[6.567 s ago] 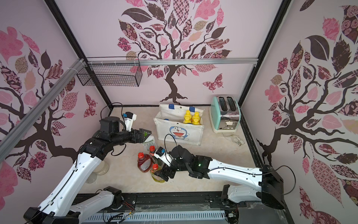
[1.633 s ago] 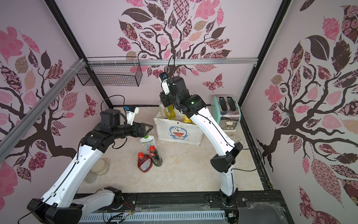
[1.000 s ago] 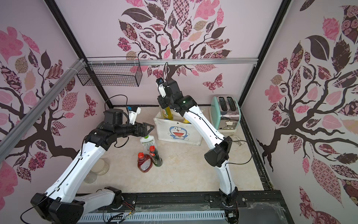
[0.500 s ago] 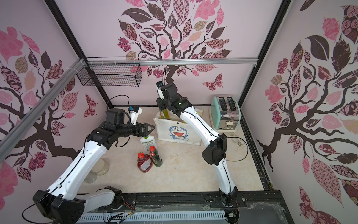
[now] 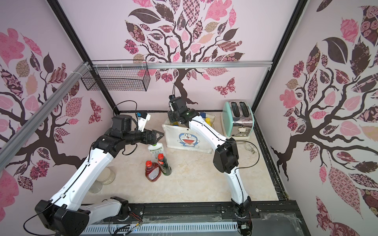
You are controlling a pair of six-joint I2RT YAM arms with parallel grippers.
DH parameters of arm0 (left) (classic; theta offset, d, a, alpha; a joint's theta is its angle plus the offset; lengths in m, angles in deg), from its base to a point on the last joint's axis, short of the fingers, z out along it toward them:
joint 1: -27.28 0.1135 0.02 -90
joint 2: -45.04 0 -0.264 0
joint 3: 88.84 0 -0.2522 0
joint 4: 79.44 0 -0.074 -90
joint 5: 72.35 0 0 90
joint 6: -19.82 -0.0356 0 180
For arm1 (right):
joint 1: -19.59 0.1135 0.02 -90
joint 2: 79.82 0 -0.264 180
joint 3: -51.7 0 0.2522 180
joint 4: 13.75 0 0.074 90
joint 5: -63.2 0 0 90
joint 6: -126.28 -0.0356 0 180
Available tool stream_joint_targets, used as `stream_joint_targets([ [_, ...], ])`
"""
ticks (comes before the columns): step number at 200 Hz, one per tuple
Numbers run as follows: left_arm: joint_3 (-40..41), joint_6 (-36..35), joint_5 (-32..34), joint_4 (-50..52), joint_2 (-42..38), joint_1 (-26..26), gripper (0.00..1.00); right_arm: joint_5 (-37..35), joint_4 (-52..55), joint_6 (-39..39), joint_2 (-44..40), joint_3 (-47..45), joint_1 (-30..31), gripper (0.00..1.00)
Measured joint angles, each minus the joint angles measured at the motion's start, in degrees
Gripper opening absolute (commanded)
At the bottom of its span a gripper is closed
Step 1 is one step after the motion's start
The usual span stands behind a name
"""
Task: Pack dish soap into the shopping bag
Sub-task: Place the bottle of dish soap in the shopping bag.
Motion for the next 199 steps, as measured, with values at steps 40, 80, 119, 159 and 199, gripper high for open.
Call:
stream_joint_targets([
  [40,0.1,0.0,0.0,0.0,0.0,0.0,0.97,-0.6,-3.7,-2.4,0.0,-4.3,0.0,0.00],
  [80,0.8,-0.1,-0.1,0.0,-0.1,0.0,0.97,-0.5,-4.6,-4.1,0.0,-6.4,0.0,0.00],
  [119,0.9,-0.4,-0.1,0.0,-0.3,0.0,0.97,-0.4,-4.8,-4.7,0.0,-6.4,0.1,0.00],
  [159,0.9,-0.7,-0.1,0.0,-0.5,0.0,0.97,-0.3,-5.0,-4.7,0.0,-6.4,0.7,0.00],
  [199,0.9,-0.7,-0.1,0.0,-0.5,0.0,0.97,0.0,-5.0,-4.6,0.0,-6.4,1.1,0.00],
])
